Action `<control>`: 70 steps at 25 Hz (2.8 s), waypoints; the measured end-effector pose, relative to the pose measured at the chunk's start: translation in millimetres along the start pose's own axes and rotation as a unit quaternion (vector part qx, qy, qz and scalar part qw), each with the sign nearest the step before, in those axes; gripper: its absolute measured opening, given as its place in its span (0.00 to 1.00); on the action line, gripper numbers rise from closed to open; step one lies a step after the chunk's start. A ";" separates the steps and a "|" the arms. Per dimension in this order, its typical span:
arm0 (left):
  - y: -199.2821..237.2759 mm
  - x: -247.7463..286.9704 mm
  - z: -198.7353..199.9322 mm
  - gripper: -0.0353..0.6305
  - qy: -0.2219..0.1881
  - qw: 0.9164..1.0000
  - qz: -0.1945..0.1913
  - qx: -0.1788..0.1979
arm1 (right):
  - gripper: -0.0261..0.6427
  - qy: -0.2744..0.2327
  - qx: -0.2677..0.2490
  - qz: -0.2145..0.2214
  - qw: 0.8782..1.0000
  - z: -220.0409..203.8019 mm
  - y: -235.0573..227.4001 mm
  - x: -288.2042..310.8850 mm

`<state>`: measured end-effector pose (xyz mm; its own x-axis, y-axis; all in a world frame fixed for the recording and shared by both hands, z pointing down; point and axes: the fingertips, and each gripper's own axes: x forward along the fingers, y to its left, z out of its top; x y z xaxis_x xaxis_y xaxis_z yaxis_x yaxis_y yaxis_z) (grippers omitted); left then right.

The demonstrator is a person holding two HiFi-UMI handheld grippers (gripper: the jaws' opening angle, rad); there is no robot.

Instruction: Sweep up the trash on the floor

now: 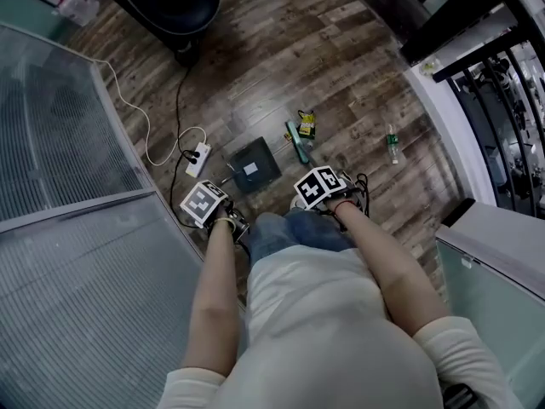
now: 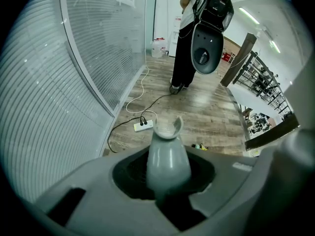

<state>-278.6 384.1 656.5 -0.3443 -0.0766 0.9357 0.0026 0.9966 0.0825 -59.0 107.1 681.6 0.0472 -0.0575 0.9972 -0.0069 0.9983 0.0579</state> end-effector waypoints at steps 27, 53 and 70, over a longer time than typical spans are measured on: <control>-4.0 -0.2 -0.1 0.19 -0.002 1.000 0.003 0.001 | 0.19 0.003 -0.095 0.040 0.995 -8.8 51.1 -10.9; -5.8 0.3 -3.5 0.20 -0.004 1.000 0.002 0.004 | 0.19 -0.026 -0.116 0.100 0.988 -15.4 87.3 -30.2; -3.7 -3.1 -10.1 0.19 -0.007 1.000 0.001 0.007 | 0.19 -0.062 -0.064 0.156 0.984 -27.7 90.1 -61.1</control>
<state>-268.0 380.4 656.8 -0.3579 -0.0744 0.9308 -0.0091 0.9971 0.0762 -34.8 200.8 624.6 -0.0592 0.2591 0.9640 0.1248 0.9601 -0.2503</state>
